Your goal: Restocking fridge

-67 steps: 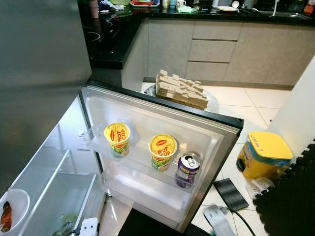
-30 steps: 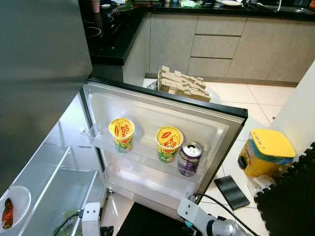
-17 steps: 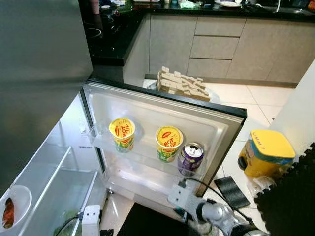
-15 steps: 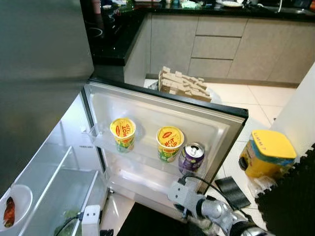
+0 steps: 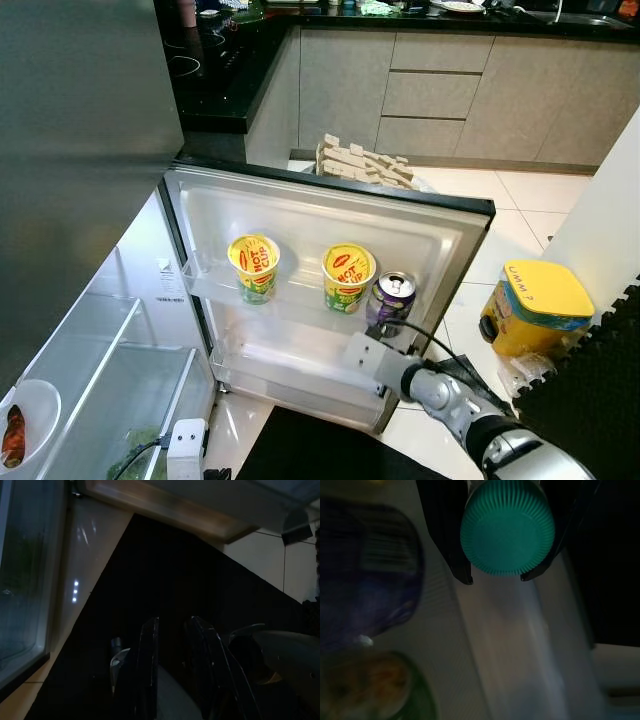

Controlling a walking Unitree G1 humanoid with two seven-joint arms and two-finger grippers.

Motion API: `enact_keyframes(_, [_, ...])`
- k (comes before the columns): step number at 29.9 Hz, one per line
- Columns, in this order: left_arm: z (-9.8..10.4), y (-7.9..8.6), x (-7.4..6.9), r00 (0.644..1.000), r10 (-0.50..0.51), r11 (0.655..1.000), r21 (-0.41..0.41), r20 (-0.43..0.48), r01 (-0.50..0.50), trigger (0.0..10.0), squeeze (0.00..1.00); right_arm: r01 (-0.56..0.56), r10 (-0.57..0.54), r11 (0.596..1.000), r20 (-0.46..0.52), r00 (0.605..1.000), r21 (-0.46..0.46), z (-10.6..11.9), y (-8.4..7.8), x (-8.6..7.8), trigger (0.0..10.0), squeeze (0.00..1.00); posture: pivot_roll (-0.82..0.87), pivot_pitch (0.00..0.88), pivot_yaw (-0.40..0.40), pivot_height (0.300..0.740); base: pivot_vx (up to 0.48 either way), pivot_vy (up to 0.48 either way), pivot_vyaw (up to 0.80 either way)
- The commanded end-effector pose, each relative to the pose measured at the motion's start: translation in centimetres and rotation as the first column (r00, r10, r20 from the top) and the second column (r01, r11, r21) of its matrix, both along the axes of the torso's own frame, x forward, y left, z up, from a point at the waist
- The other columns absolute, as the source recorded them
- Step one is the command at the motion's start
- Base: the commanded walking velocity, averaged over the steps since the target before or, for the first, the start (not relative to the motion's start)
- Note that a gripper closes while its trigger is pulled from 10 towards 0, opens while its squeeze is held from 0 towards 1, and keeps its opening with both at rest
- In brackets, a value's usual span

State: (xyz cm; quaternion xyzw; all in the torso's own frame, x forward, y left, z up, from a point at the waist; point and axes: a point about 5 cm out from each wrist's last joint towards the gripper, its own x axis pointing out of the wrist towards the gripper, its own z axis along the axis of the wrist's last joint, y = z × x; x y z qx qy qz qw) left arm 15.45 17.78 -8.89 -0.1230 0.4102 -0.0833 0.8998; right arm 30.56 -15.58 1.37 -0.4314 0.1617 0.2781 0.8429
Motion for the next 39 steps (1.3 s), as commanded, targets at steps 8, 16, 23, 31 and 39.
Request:
enact_keyframes(8, [-0.1, 0.1, -0.4, 1.0, -0.018, 1.0, 0.009, -0.012, 0.018, 10.0, 0.0, -0.01, 0.015, 0.993, -0.04, 0.999, 0.119, -0.3, 0.6, -0.6, 10.0, 0.0, -0.04, 0.0, -0.02, 0.74, 0.0, 0.0, 0.0])
enact_keyframes(16, [-0.1, -0.1, -0.2, 1.0, -0.029, 1.0, 0.007, 0.0, 0.029, 10.0, 0.0, 0.132, -0.099, 0.924, -0.107, 0.989, 0.358, -0.6, 1.5, -1.1, 10.0, 0.0, -0.04, 0.0, -0.019, 0.74, 0.0, 0.0, 0.0])
enact_keyframes(23, [0.2, -0.3, 0.5, 0.998, -0.054, 0.998, 0.013, 0.025, 0.054, 10.0, 0.0, 0.422, -0.39, 0.749, -0.175, 0.904, 0.511, -0.8, -0.9, -0.9, 10.0, 0.0, -0.04, 0.0, -0.016, 0.74, 0.0, 0.0, 0.0])
enact_keyframes(31, [0.2, -0.4, 0.5, 0.998, -0.063, 0.998, 0.017, 0.023, 0.063, 10.0, 0.0, 0.617, -0.579, 0.569, -0.268, 0.77, 0.544, -1.7, -3.9, -1.8, 10.0, 0.0, -0.04, 0.0, -0.016, 0.74, 0.0, 0.0, 0.0])
enact_keyframes(39, [0.3, -0.4, 0.7, 0.997, -0.068, 0.998, 0.017, 0.034, 0.067, 10.0, 0.0, 0.639, -0.595, 0.572, -0.277, 0.755, 0.514, -2.0, -4.5, -2.2, 10.0, 0.0, -0.04, 0.0, -0.014, 0.74, 0.0, 0.0, 0.0])
